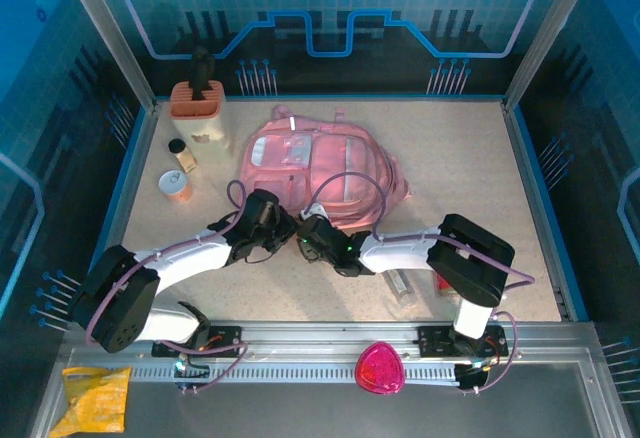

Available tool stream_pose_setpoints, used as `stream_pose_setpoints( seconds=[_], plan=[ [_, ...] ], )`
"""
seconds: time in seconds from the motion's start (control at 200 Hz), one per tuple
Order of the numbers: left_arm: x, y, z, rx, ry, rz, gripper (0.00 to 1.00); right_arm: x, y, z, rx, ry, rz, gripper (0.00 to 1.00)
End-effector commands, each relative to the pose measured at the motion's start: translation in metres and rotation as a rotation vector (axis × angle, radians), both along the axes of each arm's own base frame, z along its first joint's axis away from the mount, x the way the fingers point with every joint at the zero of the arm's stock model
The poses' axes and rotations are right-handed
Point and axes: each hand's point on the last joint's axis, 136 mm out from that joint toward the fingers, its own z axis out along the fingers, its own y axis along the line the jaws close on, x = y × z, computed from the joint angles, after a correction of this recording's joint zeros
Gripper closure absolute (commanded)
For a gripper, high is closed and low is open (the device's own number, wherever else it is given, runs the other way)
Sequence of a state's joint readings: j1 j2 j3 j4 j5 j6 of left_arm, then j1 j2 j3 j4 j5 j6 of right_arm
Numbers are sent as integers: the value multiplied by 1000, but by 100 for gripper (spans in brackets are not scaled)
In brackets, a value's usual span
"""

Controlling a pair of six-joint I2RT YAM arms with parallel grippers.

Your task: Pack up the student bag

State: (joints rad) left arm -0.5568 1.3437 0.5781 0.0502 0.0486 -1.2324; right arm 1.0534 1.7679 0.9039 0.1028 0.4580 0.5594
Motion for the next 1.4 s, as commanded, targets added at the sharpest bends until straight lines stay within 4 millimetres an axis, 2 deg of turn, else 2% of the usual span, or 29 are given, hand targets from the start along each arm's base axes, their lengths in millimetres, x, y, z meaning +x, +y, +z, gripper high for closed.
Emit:
stream_pose_setpoints(
  seconds=[0.0,0.15,0.31,0.41,0.51,0.645,0.7,0.72,0.885,1.181,1.396],
  plan=[
    [1,-31,31,-102,-57,-97,100,19,7,19,25,-109,-64,63],
    [1,-32,32,-101,-61,-99,100,22,9,17,17,-113,-76,70],
    [1,-29,31,-87,-61,-95,100,19,9,23,36,-135,-68,83],
    [1,-28,30,-81,-63,-95,100,17,-2,21,10,-111,-115,94],
    [2,-26,30,-62,-67,-90,100,13,-12,19,-3,-92,-146,100],
    [3,-17,29,-35,-74,-77,100,8,-33,17,-28,-76,-203,100],
    [4,-14,29,-30,-73,-78,100,7,-38,22,-21,-76,-215,100],
    [4,-13,29,-26,-71,-78,100,2,-46,15,-43,-66,-219,100],
    [8,6,29,-7,-71,-54,100,-8,-79,11,-75,-40,-273,100],
    [11,32,26,23,-64,-25,100,-9,-144,18,-79,0,-366,100],
    [24,44,20,64,-57,-25,100,-10,-181,20,-86,72,-392,100]
  ],
)
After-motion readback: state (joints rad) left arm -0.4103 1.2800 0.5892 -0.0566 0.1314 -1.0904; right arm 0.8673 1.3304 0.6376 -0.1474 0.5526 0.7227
